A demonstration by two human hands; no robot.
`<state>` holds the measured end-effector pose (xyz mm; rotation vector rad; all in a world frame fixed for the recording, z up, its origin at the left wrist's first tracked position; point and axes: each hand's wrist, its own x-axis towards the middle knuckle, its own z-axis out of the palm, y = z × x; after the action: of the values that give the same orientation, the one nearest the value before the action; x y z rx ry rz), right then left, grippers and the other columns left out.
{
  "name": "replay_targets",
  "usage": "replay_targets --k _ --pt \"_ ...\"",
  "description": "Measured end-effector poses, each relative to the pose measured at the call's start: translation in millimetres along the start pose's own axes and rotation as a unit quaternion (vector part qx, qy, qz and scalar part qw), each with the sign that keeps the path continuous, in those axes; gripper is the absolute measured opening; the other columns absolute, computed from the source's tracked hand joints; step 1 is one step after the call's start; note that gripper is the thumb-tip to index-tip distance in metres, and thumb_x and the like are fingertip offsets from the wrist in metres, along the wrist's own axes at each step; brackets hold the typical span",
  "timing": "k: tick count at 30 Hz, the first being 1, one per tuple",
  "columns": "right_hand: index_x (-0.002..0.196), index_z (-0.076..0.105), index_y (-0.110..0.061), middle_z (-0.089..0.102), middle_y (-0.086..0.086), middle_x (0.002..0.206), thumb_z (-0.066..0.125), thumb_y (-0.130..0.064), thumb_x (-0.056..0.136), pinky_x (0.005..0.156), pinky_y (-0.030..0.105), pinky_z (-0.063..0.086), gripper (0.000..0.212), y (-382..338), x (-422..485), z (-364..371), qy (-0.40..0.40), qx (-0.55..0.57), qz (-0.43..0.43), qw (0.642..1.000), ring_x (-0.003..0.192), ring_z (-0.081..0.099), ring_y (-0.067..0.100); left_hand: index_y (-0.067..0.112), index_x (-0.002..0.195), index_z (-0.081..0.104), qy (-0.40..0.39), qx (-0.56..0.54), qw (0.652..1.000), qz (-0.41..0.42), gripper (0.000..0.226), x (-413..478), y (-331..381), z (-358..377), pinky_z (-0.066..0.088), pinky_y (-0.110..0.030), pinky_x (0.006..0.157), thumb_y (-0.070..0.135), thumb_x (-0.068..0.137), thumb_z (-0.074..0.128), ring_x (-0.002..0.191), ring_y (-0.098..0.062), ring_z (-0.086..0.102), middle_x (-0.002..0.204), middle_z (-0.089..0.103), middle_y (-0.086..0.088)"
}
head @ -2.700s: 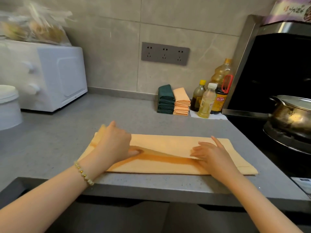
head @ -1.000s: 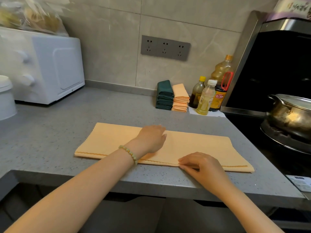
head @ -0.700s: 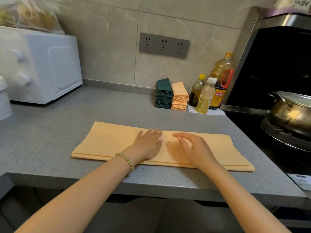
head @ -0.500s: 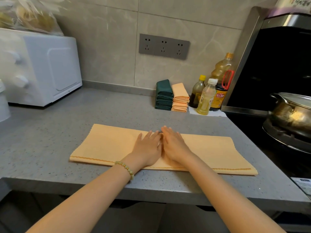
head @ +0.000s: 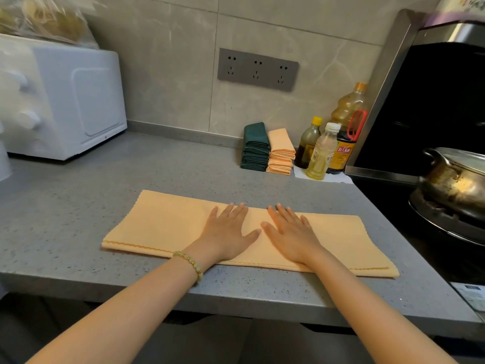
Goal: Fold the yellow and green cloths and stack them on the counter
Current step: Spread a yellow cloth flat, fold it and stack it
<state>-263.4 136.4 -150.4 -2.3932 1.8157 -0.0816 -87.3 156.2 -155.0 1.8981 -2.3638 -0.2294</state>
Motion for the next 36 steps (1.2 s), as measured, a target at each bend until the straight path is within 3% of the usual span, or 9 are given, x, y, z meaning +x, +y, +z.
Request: replay_targets --k 13,22,25,28,31,36 --pt "0.152 0.002 -0.018 -0.002 -0.002 0.159 0.012 -0.056 0.097 0.118 0.036 -0.001 0.067 102.5 -29.8 -14.9 0.022 -0.006 0.137 0.99 0.146 -0.003 0.013 0.02 0.154 0.0 -0.005 0.007 1.0 0.003 0.075 -0.6 0.8 -0.9 -0.005 -0.042 0.119 0.063 0.095 0.019 0.147 -0.014 -0.006 0.161 -0.004 0.006" --pt "0.152 -0.002 -0.014 -0.006 0.001 0.159 0.009 -0.051 0.099 0.117 0.04 -0.009 0.066 109.9 -28.8 -21.0 0.003 -0.029 0.18 0.983 0.146 -0.005 0.015 0.021 0.154 0.0 -0.014 0.015 1.0 0.005 0.073 -0.5 2.5 -2.9 -0.004 -0.042 0.119 0.062 0.096 0.018 0.148 -0.014 -0.005 0.161 -0.004 0.006" --pt "0.151 -0.005 -0.011 -0.009 0.003 0.159 0.016 -0.034 0.103 0.116 0.04 -0.013 0.057 81.4 -26.5 -27.9 0.045 -0.057 0.144 0.987 0.146 -0.008 0.016 0.021 0.154 0.001 -0.019 0.014 1.0 0.008 0.073 2.1 5.8 -3.1 -0.005 -0.042 0.119 0.061 0.096 0.018 0.148 -0.014 -0.005 0.161 -0.004 0.006" --pt "0.151 -0.001 -0.013 -0.005 0.002 0.159 0.02 -0.023 0.104 0.116 0.037 -0.012 0.053 28.5 -16.2 -30.3 0.058 -0.001 0.05 0.997 0.146 -0.006 0.014 0.021 0.154 0.001 -0.023 0.009 1.0 0.015 0.071 8.4 14.1 -2.4 -0.005 -0.042 0.119 0.06 0.097 0.018 0.147 -0.014 -0.006 0.161 -0.004 0.006" --pt "0.152 0.003 -0.013 0.0 0.002 0.159 0.02 -0.024 0.104 0.117 0.036 -0.006 0.052 -12.6 -2.5 -19.5 0.018 0.037 0.009 0.999 0.146 -0.001 0.014 0.02 0.154 0.003 -0.018 -0.001 1.0 0.016 0.063 14.4 19.7 -0.3 -0.006 -0.041 0.119 0.05 0.1 0.017 0.147 -0.013 -0.006 0.161 -0.003 0.007" --pt "0.152 0.006 -0.016 0.0 -0.002 0.16 0.015 -0.032 0.103 0.118 0.038 0.0 0.052 -23.8 -0.2 2.8 0.025 0.038 0.034 0.998 0.146 0.0 0.011 0.018 0.153 0.005 0.003 -0.008 1.0 0.01 0.054 18.2 19.8 0.8 -0.005 -0.04 0.119 0.034 0.103 0.016 0.148 -0.014 -0.004 0.161 -0.002 0.004"
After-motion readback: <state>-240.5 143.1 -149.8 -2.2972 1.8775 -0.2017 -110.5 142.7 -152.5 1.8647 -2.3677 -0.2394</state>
